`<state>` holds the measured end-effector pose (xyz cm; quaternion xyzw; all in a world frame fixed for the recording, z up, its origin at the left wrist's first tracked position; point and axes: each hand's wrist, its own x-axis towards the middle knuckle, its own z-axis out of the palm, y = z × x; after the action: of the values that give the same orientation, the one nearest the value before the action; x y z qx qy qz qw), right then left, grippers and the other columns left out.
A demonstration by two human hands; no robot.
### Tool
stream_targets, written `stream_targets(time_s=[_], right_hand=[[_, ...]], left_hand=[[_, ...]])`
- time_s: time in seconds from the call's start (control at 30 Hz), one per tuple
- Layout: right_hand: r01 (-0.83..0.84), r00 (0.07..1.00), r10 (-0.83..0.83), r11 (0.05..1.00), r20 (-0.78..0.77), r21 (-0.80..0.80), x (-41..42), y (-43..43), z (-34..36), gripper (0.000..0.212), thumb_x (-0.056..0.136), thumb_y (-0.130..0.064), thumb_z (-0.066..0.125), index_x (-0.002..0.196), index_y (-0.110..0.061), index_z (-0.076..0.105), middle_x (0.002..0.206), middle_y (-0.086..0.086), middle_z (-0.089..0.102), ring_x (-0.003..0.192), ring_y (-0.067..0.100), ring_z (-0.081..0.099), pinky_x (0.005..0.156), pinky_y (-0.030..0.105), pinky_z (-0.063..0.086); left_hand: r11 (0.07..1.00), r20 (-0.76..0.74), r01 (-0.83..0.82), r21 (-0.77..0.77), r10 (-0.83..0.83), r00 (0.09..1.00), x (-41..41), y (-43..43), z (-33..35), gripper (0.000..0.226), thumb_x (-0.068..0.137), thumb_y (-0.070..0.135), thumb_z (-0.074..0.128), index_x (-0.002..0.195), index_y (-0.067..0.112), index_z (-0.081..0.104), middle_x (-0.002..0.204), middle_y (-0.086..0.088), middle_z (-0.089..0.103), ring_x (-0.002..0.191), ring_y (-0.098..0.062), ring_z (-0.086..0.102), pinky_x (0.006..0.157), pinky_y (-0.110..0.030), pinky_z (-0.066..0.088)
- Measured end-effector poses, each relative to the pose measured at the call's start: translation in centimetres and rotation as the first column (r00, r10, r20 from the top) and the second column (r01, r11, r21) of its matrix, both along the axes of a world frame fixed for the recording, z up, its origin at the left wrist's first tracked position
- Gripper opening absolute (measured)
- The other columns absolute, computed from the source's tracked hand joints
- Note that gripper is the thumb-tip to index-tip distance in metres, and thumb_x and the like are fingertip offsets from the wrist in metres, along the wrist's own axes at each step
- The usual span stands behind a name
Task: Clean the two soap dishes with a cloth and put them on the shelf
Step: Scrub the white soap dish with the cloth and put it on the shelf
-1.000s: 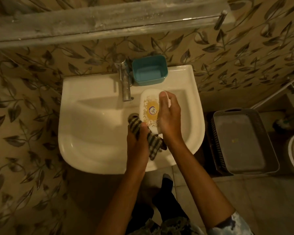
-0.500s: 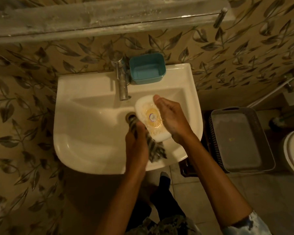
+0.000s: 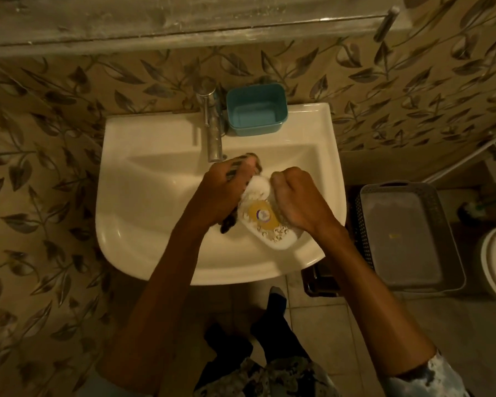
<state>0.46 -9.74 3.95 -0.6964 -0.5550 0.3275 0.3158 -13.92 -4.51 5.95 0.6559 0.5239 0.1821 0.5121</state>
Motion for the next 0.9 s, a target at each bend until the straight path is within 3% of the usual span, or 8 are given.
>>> stream_targets(time_s=[0.07, 0.2, 0.3, 0.4, 0.5, 0.63, 0.77, 0.9], right_hand=[[0.233, 0.963, -0.232, 0.972, -0.136, -0.007, 0.3, -0.1, -0.5, 0.041, 0.096, -0.023, 0.034, 0.057, -0.011, 0.041, 0.067, 0.009, 0.054, 0.068, 0.024, 0.054, 0.063, 0.036, 0.04], [0.384, 0.808, -0.448, 0.893, -0.383, -0.235, 0.0, 0.1, -0.9, 0.047, 0.099, -0.039, 0.034, 0.062, -0.018, 0.053, 0.069, 0.0, 0.067, 0.072, 0.019, 0.067, 0.068, 0.032, 0.052], [0.243, 0.59, -0.446, 0.893, -0.673, -0.379, 0.4, 0.2, -1.2, 0.047, 0.1, -0.046, 0.031, 0.08, -0.026, 0.068, 0.077, -0.005, 0.076, 0.081, 0.015, 0.072, 0.068, 0.032, 0.058], [0.083, 0.342, -0.378, 0.924, -0.86, -0.373, 0.3, -0.5, -1.2, 0.043, 0.099, -0.046, 0.034, 0.1, -0.023, 0.07, 0.102, 0.005, 0.075, 0.097, 0.022, 0.071, 0.078, 0.037, 0.06], [-0.027, 0.236, -0.282, 0.955, -0.93, -0.297, -1.7, -1.2, -1.1, 0.04, 0.093, -0.047, 0.041, 0.108, -0.022, 0.068, 0.106, 0.008, 0.074, 0.099, 0.025, 0.07, 0.082, 0.039, 0.058], [0.051, 0.147, -0.288, 0.957, -0.946, -0.284, -3.0, -1.2, -0.7, 0.038, 0.098, -0.04, 0.036, 0.111, -0.019, 0.065, 0.103, 0.007, 0.072, 0.098, 0.023, 0.067, 0.084, 0.035, 0.058], [0.064, -0.043, -0.385, 0.92, -0.922, -0.388, -1.4, -0.7, -0.3, 0.062, 0.095, -0.049, 0.038, 0.135, -0.003, 0.048, 0.128, 0.02, 0.056, 0.114, 0.031, 0.055, 0.102, 0.041, 0.043], [0.02, -0.074, -0.43, 0.901, -0.9, -0.433, -1.7, -0.9, -0.5, 0.068, 0.09, -0.052, 0.044, 0.138, -0.003, 0.044, 0.138, 0.024, 0.049, 0.122, 0.035, 0.05, 0.11, 0.045, 0.036]], left_hand=[[0.989, 0.047, -0.148, 0.017, 0.148, 0.988, -0.7, -1.6, -0.8, 0.034, 0.098, 0.04, 0.037, 0.091, 0.021, 0.065, 0.069, 0.005, 0.065, 0.058, -0.002, 0.062, 0.051, -0.016, 0.046], [0.965, 0.119, -0.25, -0.072, 0.258, 0.959, -1.1, -5.0, -2.0, 0.024, 0.096, 0.034, 0.043, 0.102, 0.021, 0.063, 0.091, 0.003, 0.069, 0.087, -0.009, 0.067, 0.078, -0.03, 0.056], [0.961, 0.105, -0.275, -0.034, 0.278, 0.955, -1.3, -5.4, -1.9, 0.028, 0.095, 0.03, 0.048, 0.106, 0.01, 0.063, 0.098, -0.011, 0.069, 0.089, -0.019, 0.067, 0.083, -0.043, 0.057], [0.904, 0.171, -0.398, 0.153, 0.373, 0.912, -1.0, -4.3, -0.6, 0.033, 0.095, 0.028, 0.049, 0.114, 0.004, 0.059, 0.104, -0.013, 0.066, 0.088, -0.013, 0.064, 0.082, -0.026, 0.057], [0.862, 0.13, -0.311, 0.401, 0.283, 0.95, 0.5, -2.5, 0.6, 0.039, 0.093, 0.029, 0.049, 0.124, 0.005, 0.054, 0.12, -0.016, 0.06, 0.1, -0.016, 0.06, 0.085, -0.012, 0.048], [0.831, -0.04, -0.113, 0.544, 0.161, 0.986, 2.3, -2.2, -0.3, 0.041, 0.092, 0.028, 0.049, 0.13, 0.011, 0.053, 0.138, -0.012, 0.053, 0.131, -0.031, 0.045, 0.107, -0.049, 0.039], [0.766, -0.165, 0.121, 0.631, -0.019, 0.986, 1.6, -7.2, -3.8, 0.046, 0.093, 0.029, 0.045, 0.138, 0.03, 0.038, 0.152, 0.005, 0.032, 0.145, -0.024, 0.019, 0.112, -0.051, 0.029], [0.778, -0.085, 0.071, 0.625, -0.023, 0.996, 0.6, -10.5, -5.1, 0.042, 0.098, 0.034, 0.035, 0.137, 0.019, 0.042, 0.153, -0.005, 0.023, 0.145, -0.034, 0.008, 0.112, -0.058, 0.029]])
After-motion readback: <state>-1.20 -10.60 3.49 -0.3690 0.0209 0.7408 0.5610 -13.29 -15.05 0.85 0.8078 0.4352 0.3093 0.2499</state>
